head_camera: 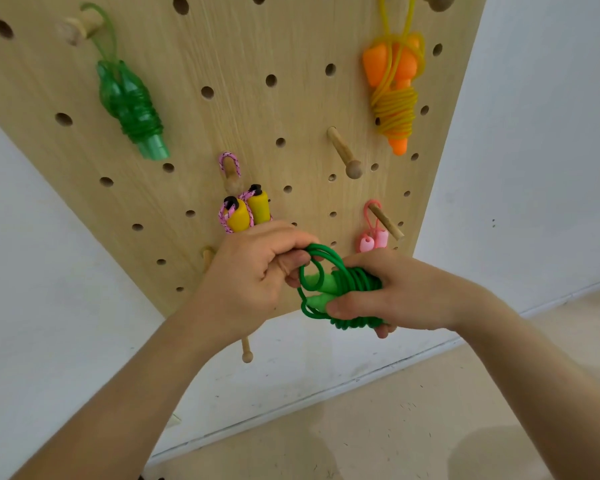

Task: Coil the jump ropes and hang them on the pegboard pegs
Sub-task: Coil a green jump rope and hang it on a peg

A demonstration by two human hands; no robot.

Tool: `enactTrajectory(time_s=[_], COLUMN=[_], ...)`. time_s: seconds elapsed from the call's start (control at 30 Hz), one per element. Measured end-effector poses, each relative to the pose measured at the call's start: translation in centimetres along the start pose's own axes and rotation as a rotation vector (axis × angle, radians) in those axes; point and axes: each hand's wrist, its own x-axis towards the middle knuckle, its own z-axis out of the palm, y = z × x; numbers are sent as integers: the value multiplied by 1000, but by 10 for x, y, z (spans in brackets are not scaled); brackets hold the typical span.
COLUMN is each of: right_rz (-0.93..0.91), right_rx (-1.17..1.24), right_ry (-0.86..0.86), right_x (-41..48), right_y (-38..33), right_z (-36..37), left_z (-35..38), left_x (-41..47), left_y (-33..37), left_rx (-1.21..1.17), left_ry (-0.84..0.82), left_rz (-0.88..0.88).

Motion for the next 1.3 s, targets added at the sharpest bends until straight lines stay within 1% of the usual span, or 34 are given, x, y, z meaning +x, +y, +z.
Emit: enactTrajectory(time_s=[0.1, 0.2, 0.33, 0.47, 0.53, 0.6, 0.7, 0.8, 0.9, 1.07, 1.1, 1.13, 1.2, 1.23, 1.27, 1.3], right_rz=[7, 14, 38, 58, 65, 67, 78, 46, 0, 58, 78, 97, 128, 131, 128, 117], right_rx=[43, 104, 131, 113, 69, -20, -226, -422, -461, -346, -321, -292, -257, -275, -311, -348], right_ry=[2, -25, -22, -7, 38, 117, 275, 417, 476, 460, 454, 451, 448, 452, 458, 465], right_x=[-2, -4, -3, -5, -7, -8, -12, -14, -12, -8, -8, -8, -9, -9, -10, -10], right_y=[1, 2, 4, 1, -3, -9, -19, -27, -28, -25, -23, -21, -17, -16, -16, -17], right_z=[0, 0, 0, 2, 4, 8, 18, 30, 36, 34, 32, 30, 26, 26, 27, 29], left_z=[0, -1, -1, 1, 3, 4, 10, 16, 23, 25, 24, 20, 14, 11, 8, 5], left_x=[-2, -2, -4, -6, -6, -6, -9, -8, -4, 2, 2, 2, 3, 3, 4, 6], left_y=[-2, -3, -5, -2, -1, -1, -1, -2, -5, -6, -6, -5, -2, 0, 0, 0], left_rx=[127, 151, 92, 160, 253, 346, 465, 523, 497, 405, 353, 247, 7, -43, 5, 95], left_ry=[0, -11, -35, -14, 14, 68, 169, 274, 302, 284, 274, 260, 180, 124, 76, 28], left_rz=[125, 180, 141, 116, 130, 141, 167, 185, 160, 69, 45, -20, -203, -247, -210, -134])
